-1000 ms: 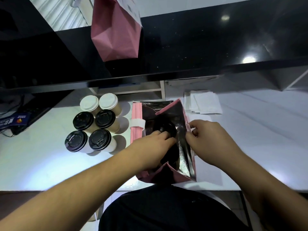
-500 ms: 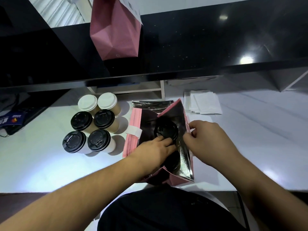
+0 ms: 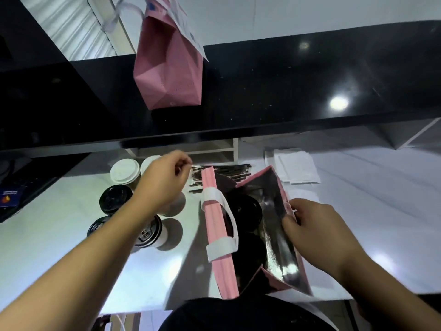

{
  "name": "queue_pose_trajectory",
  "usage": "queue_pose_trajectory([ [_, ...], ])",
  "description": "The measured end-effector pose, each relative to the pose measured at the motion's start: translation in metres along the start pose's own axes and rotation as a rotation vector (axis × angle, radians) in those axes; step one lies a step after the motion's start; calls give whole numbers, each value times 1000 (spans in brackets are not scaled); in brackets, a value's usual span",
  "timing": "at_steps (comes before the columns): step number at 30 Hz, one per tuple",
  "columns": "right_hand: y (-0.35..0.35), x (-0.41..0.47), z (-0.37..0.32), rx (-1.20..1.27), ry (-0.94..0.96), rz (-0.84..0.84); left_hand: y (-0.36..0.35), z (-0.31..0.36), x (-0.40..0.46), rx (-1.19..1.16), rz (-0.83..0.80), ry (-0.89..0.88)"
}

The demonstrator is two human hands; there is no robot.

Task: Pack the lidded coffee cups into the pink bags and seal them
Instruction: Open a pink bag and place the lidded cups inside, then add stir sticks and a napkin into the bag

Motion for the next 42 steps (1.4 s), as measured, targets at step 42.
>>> queue_pose_trajectory([
  [42,-16,11,-21,-62,-91,-11,-131,-64,46,-37,-467,114],
])
Point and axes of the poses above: each hand's wrist, its own x-axis towards the middle knuckle, its own y-axis out of the back of the hand, z = x × y, the point moved 7 cm from there along x, towards the middle knuckle, and after that the axes turned 7 degrees about z, right-handed, at the moved point
